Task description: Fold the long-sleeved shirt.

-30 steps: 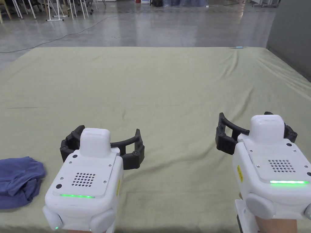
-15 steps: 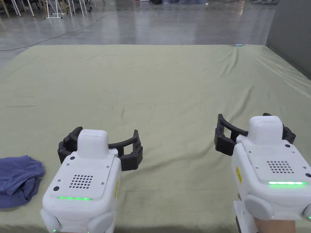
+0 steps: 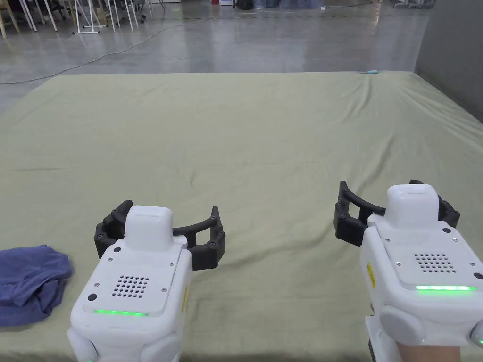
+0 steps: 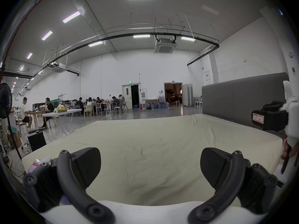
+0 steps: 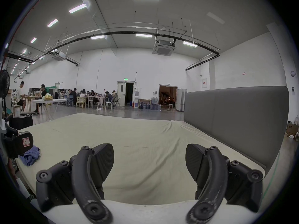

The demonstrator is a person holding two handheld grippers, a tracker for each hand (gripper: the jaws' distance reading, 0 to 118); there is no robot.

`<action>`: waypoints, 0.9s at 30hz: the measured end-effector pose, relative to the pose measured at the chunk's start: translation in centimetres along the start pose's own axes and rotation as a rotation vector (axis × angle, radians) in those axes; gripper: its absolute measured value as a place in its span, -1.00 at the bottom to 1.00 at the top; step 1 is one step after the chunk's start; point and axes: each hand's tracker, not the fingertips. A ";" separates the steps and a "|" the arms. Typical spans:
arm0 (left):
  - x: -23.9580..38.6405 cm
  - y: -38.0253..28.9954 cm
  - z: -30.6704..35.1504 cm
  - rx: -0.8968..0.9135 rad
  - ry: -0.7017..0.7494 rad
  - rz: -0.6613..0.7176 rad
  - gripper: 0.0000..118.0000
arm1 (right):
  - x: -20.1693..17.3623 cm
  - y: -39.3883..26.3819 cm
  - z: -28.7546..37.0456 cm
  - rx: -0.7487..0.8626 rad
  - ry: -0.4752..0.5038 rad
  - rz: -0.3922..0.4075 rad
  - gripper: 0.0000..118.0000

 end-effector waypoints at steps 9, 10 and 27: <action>0.0 0.2 0.0 -0.004 -0.001 -0.012 0.99 | 0.2 0.0 -0.1 -0.004 -0.002 -0.024 0.57; 0.0 0.3 -0.1 -0.002 -0.001 -0.011 0.99 | 0.2 0.0 -0.2 -0.011 -0.004 -0.025 0.57; -0.9 0.7 0.0 -0.005 0.012 -0.018 0.99 | -1.6 1.3 0.0 -0.020 -0.041 -0.081 0.57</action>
